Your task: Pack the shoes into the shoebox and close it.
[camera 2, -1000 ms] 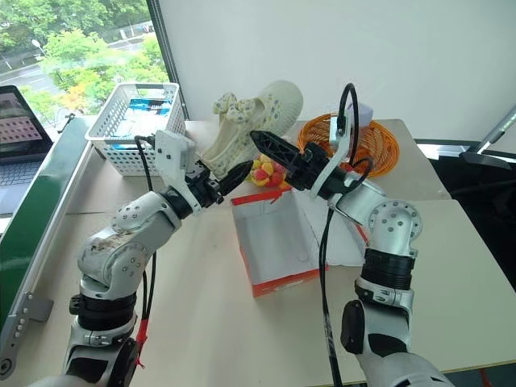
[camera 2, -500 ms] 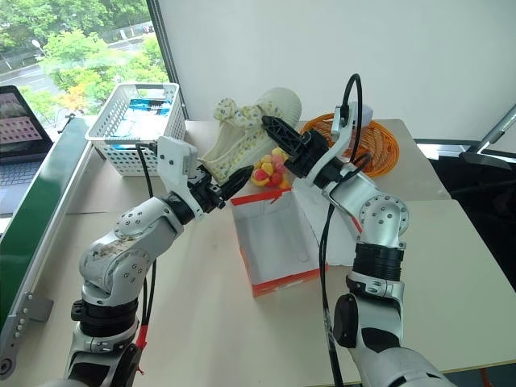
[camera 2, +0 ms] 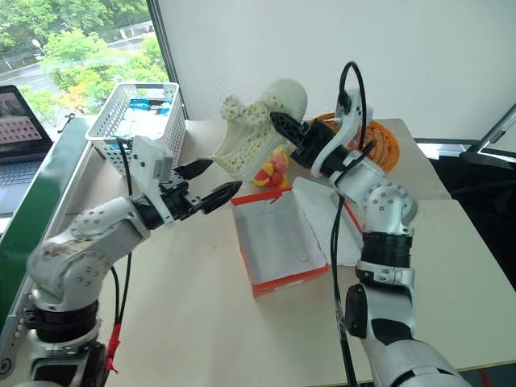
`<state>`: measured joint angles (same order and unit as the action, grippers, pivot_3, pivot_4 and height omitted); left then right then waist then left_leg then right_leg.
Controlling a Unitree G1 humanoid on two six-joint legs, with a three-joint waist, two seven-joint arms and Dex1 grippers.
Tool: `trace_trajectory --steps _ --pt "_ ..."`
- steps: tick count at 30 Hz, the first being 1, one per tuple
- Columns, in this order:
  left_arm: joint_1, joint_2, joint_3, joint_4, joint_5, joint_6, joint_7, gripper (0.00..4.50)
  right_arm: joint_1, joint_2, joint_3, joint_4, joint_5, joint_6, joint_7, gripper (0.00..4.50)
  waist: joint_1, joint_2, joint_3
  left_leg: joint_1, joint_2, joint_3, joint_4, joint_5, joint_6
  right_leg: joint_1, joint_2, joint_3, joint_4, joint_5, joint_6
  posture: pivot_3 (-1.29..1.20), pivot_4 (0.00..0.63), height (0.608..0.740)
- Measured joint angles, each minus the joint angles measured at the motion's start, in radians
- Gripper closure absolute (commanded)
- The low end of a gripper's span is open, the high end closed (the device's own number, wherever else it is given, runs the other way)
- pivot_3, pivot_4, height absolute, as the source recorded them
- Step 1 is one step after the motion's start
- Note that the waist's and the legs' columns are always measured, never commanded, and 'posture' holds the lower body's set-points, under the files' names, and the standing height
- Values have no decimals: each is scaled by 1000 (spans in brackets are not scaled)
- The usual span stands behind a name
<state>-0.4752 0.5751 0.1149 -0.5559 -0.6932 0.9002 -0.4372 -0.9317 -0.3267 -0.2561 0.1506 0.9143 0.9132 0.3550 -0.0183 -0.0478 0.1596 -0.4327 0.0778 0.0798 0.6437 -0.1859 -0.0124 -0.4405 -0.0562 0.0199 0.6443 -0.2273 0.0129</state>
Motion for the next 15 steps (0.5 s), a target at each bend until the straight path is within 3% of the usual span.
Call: trace_trajectory --steps 2,4,15 --pt "22 134 25 0 8 -1 -68 0 -58 -169 126 -16 -60 121 53 4043 0 3 1 0 0 0 -2 0 0 0 0 0 -2 -1 -1 0 150 740" --pt "50 171 39 1 24 -8 -92 0 -80 -220 166 -22 -80 191 81 4043 3 2 1 1 0 0 -2 0 1 1 0 0 -3 -1 -1 0 150 740" --pt "108 121 -53 -3 95 -48 -84 0 -138 -270 475 -54 -227 418 148 4043 7 3 2 -3 0 1 0 0 1 -1 -1 0 -3 0 0 0 150 740"
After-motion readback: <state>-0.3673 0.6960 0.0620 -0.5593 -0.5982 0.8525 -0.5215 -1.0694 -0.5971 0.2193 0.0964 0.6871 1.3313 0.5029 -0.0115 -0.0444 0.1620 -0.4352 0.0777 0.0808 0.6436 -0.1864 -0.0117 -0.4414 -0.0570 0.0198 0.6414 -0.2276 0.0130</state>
